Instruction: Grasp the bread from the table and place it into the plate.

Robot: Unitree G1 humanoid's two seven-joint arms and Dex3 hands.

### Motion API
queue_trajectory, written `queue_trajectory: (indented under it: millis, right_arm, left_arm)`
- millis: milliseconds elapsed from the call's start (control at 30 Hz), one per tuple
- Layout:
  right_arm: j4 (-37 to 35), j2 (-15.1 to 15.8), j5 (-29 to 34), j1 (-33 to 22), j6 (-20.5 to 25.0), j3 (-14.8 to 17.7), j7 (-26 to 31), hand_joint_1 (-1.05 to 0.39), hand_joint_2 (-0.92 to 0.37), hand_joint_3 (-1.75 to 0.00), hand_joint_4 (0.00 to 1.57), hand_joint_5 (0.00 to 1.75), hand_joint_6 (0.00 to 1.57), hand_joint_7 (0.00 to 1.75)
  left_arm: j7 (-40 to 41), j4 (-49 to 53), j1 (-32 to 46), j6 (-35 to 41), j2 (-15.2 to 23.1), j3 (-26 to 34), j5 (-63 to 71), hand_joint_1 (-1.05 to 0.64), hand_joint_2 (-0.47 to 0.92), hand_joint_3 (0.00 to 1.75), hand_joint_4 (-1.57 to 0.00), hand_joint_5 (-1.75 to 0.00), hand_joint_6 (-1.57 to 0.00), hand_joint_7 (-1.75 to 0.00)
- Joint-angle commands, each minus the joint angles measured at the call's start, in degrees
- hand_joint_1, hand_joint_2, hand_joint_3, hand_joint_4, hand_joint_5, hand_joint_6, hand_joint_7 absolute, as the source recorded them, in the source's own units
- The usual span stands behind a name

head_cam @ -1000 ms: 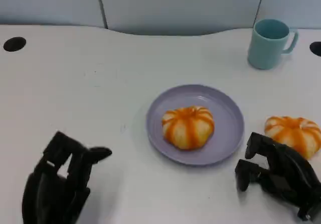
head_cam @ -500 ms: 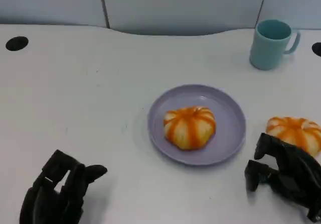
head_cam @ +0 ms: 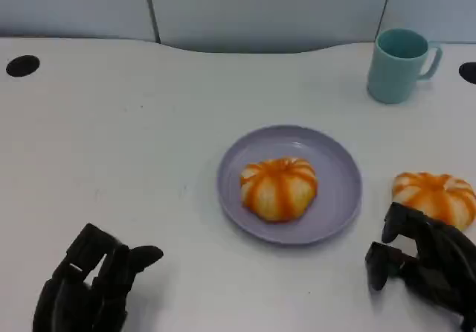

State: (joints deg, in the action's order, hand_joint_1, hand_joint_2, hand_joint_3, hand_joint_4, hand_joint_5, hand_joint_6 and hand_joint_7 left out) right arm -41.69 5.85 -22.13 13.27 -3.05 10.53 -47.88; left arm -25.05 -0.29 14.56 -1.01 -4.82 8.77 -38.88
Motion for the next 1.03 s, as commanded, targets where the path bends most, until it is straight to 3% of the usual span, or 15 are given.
queue_trajectory:
  millis: [33,1033]
  right_arm:
    - [-0.78,0.24,0.71,-0.55,0.37,-0.18,0.65,-0.53,-0.92,-0.34,0.82,1.66,0.69,1.47]
    - [-0.09,0.30,0.96,-0.88,1.89,-1.66,0.32,-0.52,-0.92,-0.35,0.77,1.67,0.69,1.44]
  left_arm:
    - [-1.12,0.40,-0.25,-0.59,0.15,0.63,0.64,-0.44,0.92,0.28,-0.78,-1.75,-0.43,-1.75]
    - [-2.39,0.38,-1.23,3.44,0.82,1.53,0.83,-0.46,0.92,0.24,-0.73,-1.75,-0.38,-1.75]
